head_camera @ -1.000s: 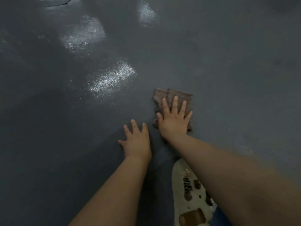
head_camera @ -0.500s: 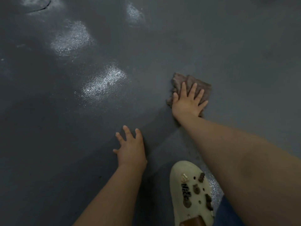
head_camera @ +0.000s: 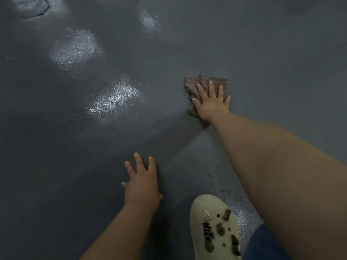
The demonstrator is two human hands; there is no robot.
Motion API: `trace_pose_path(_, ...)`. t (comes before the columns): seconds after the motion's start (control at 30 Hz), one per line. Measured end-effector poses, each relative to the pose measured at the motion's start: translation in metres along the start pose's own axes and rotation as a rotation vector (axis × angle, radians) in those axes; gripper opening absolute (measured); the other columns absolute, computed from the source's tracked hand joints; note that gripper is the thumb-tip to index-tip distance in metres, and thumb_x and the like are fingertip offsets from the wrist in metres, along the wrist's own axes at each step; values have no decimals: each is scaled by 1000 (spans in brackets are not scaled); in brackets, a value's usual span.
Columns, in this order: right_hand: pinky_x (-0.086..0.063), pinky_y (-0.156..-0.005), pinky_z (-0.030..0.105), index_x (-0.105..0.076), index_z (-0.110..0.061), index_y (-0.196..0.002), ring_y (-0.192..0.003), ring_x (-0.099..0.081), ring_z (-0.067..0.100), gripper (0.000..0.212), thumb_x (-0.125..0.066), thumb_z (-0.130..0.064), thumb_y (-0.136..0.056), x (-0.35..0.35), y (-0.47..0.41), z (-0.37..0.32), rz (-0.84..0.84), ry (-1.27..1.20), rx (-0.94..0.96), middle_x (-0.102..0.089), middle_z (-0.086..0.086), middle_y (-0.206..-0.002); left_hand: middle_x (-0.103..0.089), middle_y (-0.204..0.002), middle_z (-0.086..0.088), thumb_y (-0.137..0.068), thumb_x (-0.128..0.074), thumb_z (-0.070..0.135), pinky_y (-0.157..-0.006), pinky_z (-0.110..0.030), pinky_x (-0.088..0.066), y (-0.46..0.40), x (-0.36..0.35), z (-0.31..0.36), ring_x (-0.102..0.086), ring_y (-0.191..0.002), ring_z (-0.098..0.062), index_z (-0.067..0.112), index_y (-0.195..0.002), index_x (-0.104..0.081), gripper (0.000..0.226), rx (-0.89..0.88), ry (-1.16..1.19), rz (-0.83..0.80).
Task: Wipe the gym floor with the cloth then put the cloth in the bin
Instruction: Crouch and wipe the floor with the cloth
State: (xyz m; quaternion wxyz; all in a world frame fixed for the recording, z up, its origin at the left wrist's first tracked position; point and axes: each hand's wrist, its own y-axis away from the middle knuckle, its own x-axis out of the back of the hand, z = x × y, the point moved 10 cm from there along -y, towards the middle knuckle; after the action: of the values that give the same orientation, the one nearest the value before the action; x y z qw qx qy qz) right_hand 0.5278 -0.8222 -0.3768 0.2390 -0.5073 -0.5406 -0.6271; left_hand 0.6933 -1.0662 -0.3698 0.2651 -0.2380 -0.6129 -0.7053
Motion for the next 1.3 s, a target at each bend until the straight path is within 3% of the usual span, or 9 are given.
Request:
trace_pose_path(0.23,8,-112,57,-4,-35,-151,-145,14,32,60,-22,-53,-98,-15,43,67,133,-244,-467,12,-1,-159,28,-152,-15,-84,-69,31,-107,-57,-29,0,-1,1,14,-142,-43,18,-151,8,103,-5,14,-4)
trace_pose_path(0.33,8,-111,59,-8,-30,-152,-144,13,36,60,-25,-50,-98,-34,80,51,193,-344,-607,9,3,-160,27,-153,-15,-84,-70,28,-106,-59,-28,0,0,2,14,-142,-44,18,-151,5,101,-3,39,-10)
trace_pose_path(0.57,10,-108,64,-4,-31,-152,-143,16,37,58,-24,-47,-100,-47,82,-33,170,-197,-292,11,4,-159,22,-154,-16,-83,-70,31,-106,-58,-32,0,0,2,9,-142,-44,17,-151,2,100,12,2,-8)
trace_pose_path(0.63,10,-109,63,-2,-34,-151,-143,17,35,56,-21,-47,-100,-36,62,-33,137,-153,-213,13,1,-159,7,-155,-19,-85,-66,37,-105,-52,-36,1,8,4,-5,-142,-44,15,-148,-10,87,35,-58,31)
trace_pose_path(0.73,11,-110,61,1,-36,-150,-143,19,34,55,-17,-50,-100,-18,24,-31,67,-71,-56,16,-1,-159,-19,-151,-13,-83,-64,49,-103,-43,-35,-7,40,17,-25,-137,-31,22,-137,-26,71,-14,-107,232)
trace_pose_path(0.8,10,-111,61,1,-39,-150,-143,20,33,55,-18,-52,-99,-7,4,-29,29,-29,23,17,-3,-158,-3,-156,-12,-80,-67,51,-109,-47,-27,-19,50,32,-12,-142,-33,28,-145,-14,88,-77,-109,240)
trace_pose_path(0.9,9,-112,60,0,-42,-149,-144,19,31,56,-20,-54,-99,4,-18,-23,14,23,79,16,-5,-158,18,-156,-12,-77,-71,49,-111,-56,-23,-39,49,52,6,-143,-41,33,-149,4,105,-110,-125,125)
trace_pose_path(1.1,8,-113,58,1,-42,-149,-144,18,30,56,-19,-54,-99,19,-42,-15,24,40,61,16,-6,-158,26,-153,-19,-80,-71,42,-108,-61,-25,-50,42,60,10,-140,-50,27,-150,11,108,-113,-130,1)
trace_pose_path(1.3,8,-113,58,0,-41,-149,-144,18,30,57,-20,-56,-98,30,-59,5,45,-36,-48,16,-6,-158,27,-151,-21,-82,-70,40,-107,-61,-25,-53,41,61,11,-139,-52,25,-150,12,108,-124,-133,-24)
